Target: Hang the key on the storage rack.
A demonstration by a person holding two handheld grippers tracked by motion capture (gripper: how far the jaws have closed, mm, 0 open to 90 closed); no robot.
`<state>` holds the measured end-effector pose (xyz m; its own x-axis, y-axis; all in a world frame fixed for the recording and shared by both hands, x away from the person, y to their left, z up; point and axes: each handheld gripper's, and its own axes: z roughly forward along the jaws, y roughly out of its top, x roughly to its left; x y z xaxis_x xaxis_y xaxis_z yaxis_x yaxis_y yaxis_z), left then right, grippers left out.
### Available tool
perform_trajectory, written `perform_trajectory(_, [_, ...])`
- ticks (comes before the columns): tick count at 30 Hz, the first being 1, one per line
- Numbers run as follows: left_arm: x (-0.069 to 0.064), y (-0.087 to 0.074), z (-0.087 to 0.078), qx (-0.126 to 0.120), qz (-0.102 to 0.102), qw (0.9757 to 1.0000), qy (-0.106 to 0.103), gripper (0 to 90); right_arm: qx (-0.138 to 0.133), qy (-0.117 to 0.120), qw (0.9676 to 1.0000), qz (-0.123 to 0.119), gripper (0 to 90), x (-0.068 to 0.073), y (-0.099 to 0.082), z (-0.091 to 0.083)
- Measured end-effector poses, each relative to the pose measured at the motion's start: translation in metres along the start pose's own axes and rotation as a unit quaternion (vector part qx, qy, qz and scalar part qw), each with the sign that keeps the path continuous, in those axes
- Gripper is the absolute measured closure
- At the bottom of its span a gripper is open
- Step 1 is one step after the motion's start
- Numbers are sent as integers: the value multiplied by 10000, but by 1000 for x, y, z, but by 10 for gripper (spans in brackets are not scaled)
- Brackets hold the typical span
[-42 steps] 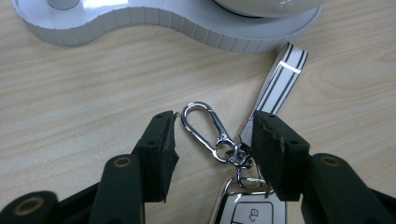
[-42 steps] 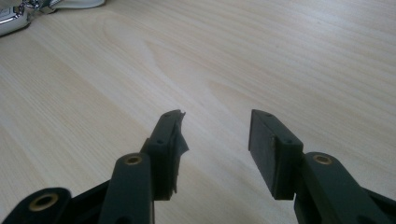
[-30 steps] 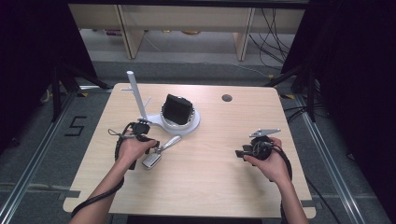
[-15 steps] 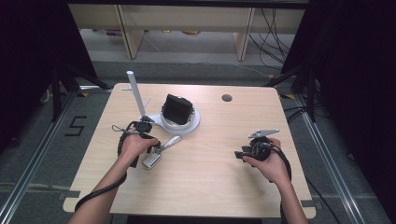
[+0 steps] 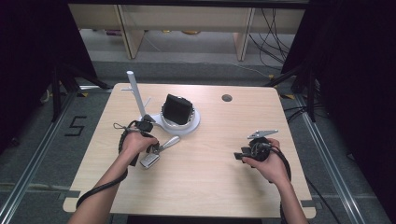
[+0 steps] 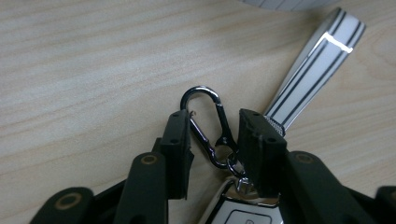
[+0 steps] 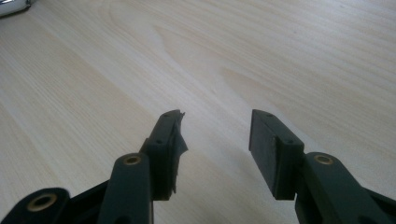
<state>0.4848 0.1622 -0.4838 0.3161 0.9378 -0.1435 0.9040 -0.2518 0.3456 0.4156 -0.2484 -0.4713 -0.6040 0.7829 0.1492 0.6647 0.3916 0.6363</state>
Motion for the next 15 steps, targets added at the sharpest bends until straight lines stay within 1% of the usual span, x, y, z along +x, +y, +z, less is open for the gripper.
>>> perform_trajectory(1, [1, 0, 0, 27, 99, 9999, 2, 671, -65, 1, 9999, -101, 547, -1, -1, 2])
perform_trajectory(2, [0, 0, -1, 80, 176, 9998, 17, 687, -56, 0, 9999, -97, 546, -1, -1, 2])
perform_trajectory(3, [1, 0, -1, 114, 283, 9995, 39, 706, -117, 3, 9999, -89, 546, -1, -1, 3])
perform_trajectory(4, [-3, -1, -1, 114, 146, 9998, 23, 723, -51, 35, 10000, 18, 545, 1, -1, 2])
perform_trajectory(5, [-4, -2, 0, 115, 125, 9999, 32, 730, -43, 26, 10000, 16, 545, 1, -1, 2])
perform_trajectory(6, [-3, -1, -1, 186, 285, 9994, 72, 733, -67, -18, 10000, -58, 545, 0, -1, 2])
perform_trajectory(7, [-3, -1, -2, 262, 393, 9988, 86, 734, -63, 43, 10000, -40, 544, 0, -1, 3])
perform_trajectory(8, [-3, -2, -2, 293, 429, 9986, 102, 734, -65, -3, 10000, -70, 544, 0, -1, 3])
perform_trajectory(9, [-5, -3, -1, 256, 410, 9988, 120, 734, 1, -11, 10000, -73, 542, -1, 0, 1])
perform_trajectory(10, [-2, -1, -2, 302, 698, 9970, 146, 734, 11, -12, 10000, -55, 541, 0, 0, 1])
perform_trajectory(11, [-2, -1, -1, 329, 744, 9966, 154, 732, 21, 37, 10000, -43, 541, 0, 0, 2])
perform_trajectory(12, [-4, -2, -1, 270, 696, 9971, 169, 730, 56, 39, 10000, 17, 540, 1, -1, 1])
perform_trajectory(13, [-5, -3, -1, 313, 698, 9970, 146, 730, 38, 28, 10000, -42, 540, 0, -1, 2])
perform_trajectory(14, [-6, -3, -1, 352, 742, 9965, 178, 730, -14, 32, 9999, -143, 539, -2, -1, 3])
perform_trajectory(15, [-8, -4, 0, 267, 751, 9966, 220, 730, -17, 33, 9999, -147, 538, -2, -1, 3])
